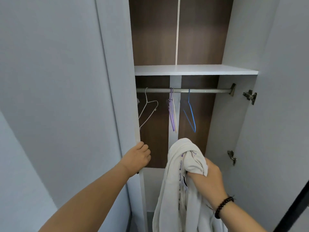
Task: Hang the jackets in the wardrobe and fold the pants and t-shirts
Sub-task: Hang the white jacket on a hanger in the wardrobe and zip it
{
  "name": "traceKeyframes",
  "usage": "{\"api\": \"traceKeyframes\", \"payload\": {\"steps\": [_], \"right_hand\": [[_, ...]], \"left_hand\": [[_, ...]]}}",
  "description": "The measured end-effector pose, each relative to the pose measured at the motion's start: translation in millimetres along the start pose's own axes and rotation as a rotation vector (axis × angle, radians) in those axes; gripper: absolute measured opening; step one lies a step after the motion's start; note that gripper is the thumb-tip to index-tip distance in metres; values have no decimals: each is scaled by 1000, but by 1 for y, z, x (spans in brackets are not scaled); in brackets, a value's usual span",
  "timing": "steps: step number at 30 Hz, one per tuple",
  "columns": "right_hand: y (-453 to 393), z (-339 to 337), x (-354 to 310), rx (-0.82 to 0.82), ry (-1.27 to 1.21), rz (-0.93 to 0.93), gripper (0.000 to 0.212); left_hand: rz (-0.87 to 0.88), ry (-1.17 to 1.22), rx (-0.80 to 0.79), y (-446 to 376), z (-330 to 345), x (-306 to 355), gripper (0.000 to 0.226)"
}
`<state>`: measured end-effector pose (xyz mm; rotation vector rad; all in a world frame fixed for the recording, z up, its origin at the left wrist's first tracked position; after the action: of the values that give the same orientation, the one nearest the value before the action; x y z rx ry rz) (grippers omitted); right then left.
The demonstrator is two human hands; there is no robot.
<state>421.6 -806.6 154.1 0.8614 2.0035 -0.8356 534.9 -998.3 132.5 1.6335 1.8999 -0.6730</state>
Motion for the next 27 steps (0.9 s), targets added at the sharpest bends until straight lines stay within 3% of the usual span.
{"api": "traceKeyframes", "payload": {"steps": [9, 15, 22, 25, 27], "right_hand": [[58, 69, -30, 10, -55, 28, 8], [82, 81, -40, 8, -65, 71, 6], [90, 82, -56, 33, -80, 69, 23], [95, 85, -61, 17, -82, 44, 29], [98, 90, -65, -10, -42, 7, 26]], "left_hand": [[19, -34, 50, 78, 29, -37, 33], [-36, -95, -114, 97, 56, -48, 30], [-109, -13, -219, 117, 73, -64, 20], [-133, -47, -124, 134, 66, -69, 12], [-204, -32, -40, 143, 65, -77, 20]]}}
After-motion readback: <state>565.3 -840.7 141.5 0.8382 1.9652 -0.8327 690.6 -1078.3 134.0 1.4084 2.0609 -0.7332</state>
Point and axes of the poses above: each hand's wrist, its own y-axis away from the middle knuckle, its own z-axis out of the palm, x = y × z, the point moved 7 cm from there along -y, towards the middle knuckle, and after that the axes turned 7 degrees about y, right-handed, at the moved point
